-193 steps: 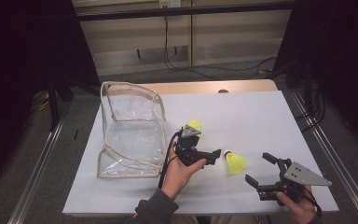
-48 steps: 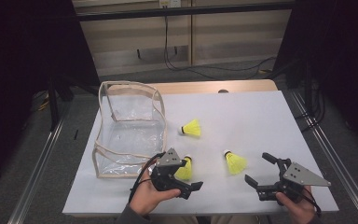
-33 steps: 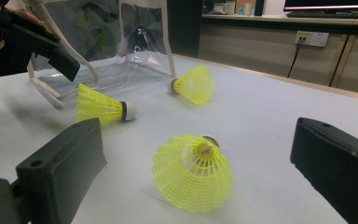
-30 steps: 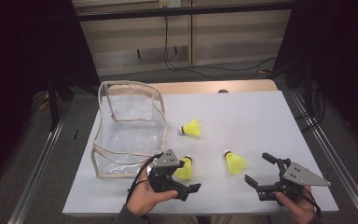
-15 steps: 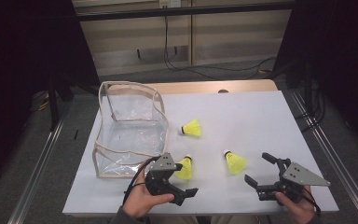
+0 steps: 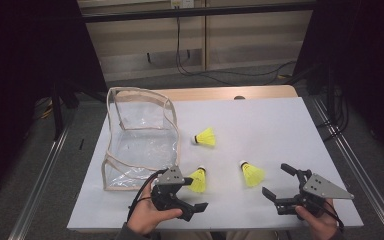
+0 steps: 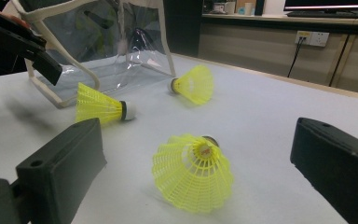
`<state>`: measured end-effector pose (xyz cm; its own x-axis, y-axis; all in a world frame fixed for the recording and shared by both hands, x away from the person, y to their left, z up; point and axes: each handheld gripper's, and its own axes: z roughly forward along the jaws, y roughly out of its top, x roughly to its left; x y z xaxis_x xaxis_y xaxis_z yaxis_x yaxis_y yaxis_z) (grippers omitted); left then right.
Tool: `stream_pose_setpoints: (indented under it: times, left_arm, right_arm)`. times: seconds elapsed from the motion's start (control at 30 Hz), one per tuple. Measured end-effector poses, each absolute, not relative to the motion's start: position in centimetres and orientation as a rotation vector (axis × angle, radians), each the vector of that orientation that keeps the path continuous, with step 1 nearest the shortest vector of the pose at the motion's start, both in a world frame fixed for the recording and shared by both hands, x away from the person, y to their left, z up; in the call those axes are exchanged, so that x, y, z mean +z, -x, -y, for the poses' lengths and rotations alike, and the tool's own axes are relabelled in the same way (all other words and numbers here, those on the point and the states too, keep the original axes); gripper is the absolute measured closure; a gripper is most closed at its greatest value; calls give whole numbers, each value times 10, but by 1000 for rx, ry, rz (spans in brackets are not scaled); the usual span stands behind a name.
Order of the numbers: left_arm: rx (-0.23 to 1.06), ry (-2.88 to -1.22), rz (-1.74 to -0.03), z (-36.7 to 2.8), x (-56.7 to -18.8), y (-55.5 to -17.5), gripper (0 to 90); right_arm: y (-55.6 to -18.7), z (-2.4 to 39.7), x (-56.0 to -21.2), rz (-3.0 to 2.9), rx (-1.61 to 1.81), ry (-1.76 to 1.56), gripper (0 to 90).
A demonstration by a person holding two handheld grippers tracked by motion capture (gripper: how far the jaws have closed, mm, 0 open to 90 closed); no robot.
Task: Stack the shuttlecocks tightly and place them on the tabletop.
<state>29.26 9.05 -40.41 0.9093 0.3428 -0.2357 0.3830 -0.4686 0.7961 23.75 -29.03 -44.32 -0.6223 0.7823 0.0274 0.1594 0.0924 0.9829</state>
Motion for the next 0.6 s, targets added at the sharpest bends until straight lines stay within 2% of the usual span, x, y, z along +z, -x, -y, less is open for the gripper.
stream_pose_setpoints:
  times: [0.6]
  left_arm:
    - [-64,-2101,-566,-100,-408,-291,83]
  right_arm:
    - [-237,291,-443,-1856,1566,-921,21]
